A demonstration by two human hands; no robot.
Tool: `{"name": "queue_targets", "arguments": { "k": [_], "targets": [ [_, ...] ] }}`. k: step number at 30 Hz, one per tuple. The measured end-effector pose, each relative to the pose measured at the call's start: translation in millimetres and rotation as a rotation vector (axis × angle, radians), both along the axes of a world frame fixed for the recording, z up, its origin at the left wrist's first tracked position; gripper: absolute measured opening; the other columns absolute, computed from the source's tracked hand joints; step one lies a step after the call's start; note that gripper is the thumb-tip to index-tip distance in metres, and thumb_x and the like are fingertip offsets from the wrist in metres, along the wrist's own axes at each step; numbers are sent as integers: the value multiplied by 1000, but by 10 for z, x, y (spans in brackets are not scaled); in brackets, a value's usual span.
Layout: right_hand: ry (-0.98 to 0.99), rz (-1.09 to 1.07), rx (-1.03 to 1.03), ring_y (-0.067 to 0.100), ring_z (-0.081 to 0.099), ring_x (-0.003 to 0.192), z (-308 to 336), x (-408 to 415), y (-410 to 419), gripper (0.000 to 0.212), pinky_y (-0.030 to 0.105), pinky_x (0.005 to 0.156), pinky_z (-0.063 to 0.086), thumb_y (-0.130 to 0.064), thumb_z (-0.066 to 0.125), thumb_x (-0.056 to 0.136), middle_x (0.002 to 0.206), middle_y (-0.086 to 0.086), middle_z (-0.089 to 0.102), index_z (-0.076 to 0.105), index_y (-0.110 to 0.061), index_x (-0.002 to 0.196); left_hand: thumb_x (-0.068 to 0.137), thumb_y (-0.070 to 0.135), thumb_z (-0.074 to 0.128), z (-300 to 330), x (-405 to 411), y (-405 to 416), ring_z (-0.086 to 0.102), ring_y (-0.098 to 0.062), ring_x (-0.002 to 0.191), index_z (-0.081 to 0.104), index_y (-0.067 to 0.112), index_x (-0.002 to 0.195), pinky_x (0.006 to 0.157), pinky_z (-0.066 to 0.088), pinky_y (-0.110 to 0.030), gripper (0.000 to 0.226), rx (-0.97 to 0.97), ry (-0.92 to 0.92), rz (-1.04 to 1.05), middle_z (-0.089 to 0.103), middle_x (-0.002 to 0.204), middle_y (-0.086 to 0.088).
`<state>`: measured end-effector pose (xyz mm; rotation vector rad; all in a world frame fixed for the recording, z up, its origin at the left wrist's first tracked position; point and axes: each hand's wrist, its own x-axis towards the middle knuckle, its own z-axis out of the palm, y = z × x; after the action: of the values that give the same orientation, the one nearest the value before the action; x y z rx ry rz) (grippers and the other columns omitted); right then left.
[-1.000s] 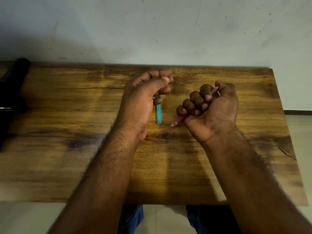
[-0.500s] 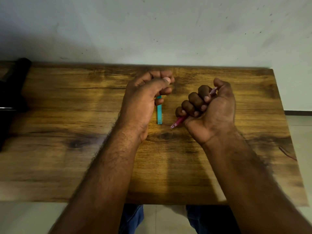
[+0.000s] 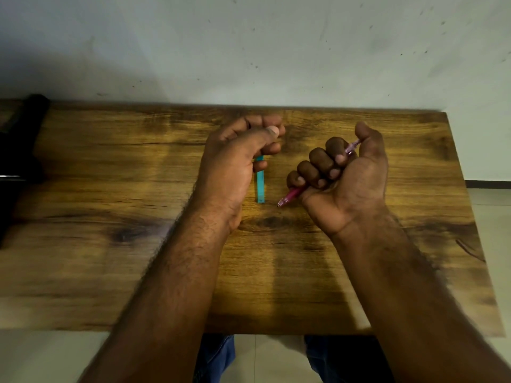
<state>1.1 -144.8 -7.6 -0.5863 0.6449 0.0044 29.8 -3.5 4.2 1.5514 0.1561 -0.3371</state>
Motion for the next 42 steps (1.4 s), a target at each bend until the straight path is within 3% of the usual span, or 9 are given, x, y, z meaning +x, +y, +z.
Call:
{"name": "queue_targets", "arguments": {
  "k": [2, 6, 10, 14, 18, 30, 42],
  "targets": [
    [-13, -9, -6, 16, 16, 48, 6, 4, -2, 55, 29, 53, 32, -50, 40, 101, 49, -3, 20, 35, -19, 55, 98, 21, 61, 3, 0, -1, 75, -18, 106, 76, 22, 111, 92, 54, -42, 20, 9, -5, -1, 81, 109, 6],
    [-22, -5, 43, 15, 19, 49, 17, 1, 1, 57, 29, 53, 34, -57, 39, 99, 51, -3, 22, 38, -19, 57, 98, 20, 62, 11, 1, -4, 75, -19, 106, 77, 22, 110, 92, 54, -42, 19, 4, -6, 7, 82, 108, 5],
    [-12, -16, 3, 15, 18, 48, 12, 10, 10, 52, 29, 53, 33, -46, 39, 100, 50, -3, 21, 36, -19, 56, 98, 21, 62, 10, 1, -6, 75, -18, 105, 77, 21, 111, 90, 54, -40, 19, 18, -9, -2, 82, 108, 6],
    [-17, -6, 47, 15, 19, 50, 9, 11, 5, 54, 30, 55, 33, -54, 37, 99, 52, -3, 23, 38, -18, 59, 99, 21, 62, 9, 7, -6, 75, -17, 105, 77, 21, 110, 89, 54, -40, 19, 24, -15, -2, 82, 108, 6],
    [-18, -19, 22, 16, 19, 47, -1, 19, 0, 49, 28, 54, 33, -46, 37, 97, 50, -2, 22, 36, -18, 57, 98, 21, 62, 5, 4, -9, 75, -18, 105, 77, 22, 110, 89, 54, -40, 19, 29, -20, -10, 81, 108, 6],
    [-27, -13, 55, 16, 21, 52, -11, 8, -10, 51, 29, 55, 34, -53, 36, 96, 55, -2, 25, 42, -18, 59, 95, 24, 62, 8, -1, -8, 75, -18, 105, 77, 24, 107, 92, 54, -44, 19, 39, -30, -14, 82, 107, 7],
    [-17, -50, 34, 16, 20, 49, -14, 7, -14, 48, 29, 53, 33, -47, 34, 95, 53, -2, 24, 39, -18, 57, 98, 22, 62, 11, -2, -10, 75, -19, 105, 77, 23, 109, 92, 54, -44, 19, 39, -21, -18, 81, 108, 7]
  ]
}}
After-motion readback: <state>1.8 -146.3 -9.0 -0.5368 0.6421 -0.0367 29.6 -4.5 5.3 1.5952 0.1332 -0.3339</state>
